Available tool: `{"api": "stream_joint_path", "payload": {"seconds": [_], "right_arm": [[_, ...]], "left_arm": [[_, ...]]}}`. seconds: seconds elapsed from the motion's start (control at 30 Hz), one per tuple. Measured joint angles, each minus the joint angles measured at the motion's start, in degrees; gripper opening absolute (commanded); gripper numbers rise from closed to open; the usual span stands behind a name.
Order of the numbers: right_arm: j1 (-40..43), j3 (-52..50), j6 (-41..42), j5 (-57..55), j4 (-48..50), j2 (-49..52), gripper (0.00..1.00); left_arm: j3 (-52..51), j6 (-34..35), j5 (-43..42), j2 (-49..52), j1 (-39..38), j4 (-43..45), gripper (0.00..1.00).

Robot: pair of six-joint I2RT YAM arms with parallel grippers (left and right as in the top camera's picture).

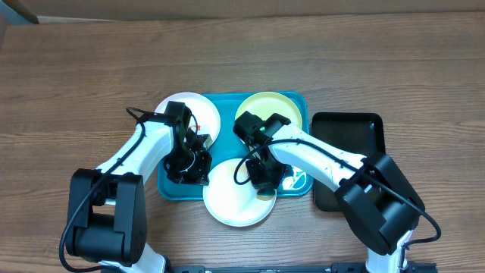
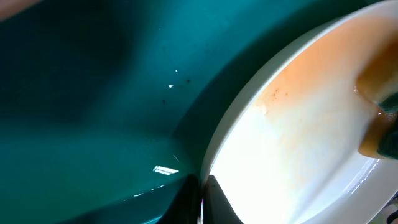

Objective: Clean dirty plates on tray and stack at the side
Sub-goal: 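Scrub the white plate with the sponge while left gripper holds it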

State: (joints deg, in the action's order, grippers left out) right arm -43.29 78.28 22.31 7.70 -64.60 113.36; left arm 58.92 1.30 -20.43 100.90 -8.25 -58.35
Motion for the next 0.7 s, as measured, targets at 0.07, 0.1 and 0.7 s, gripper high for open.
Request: {"api": "stream_joint_path", "payload": {"seconds": [0.07,0.1,0.7], "right_arm": [[0.0,0.0,0.1,-0.1,1.8,0.0,0.14],[0.0,0.0,0.1,-0.5,3.8,0.0,0.16],[-2.8,-0.4,-5.7,11.5,14.9,0.0,0.13]], "left_arm": [[0.0,0.0,0.2,0.0,0.0,0.0,0.04],[0.0,0.0,0.7,0.0,0.1,0.0,0.04],[0.2,0.2,2.9,0.0,0.8,0.1,0.04]]}}
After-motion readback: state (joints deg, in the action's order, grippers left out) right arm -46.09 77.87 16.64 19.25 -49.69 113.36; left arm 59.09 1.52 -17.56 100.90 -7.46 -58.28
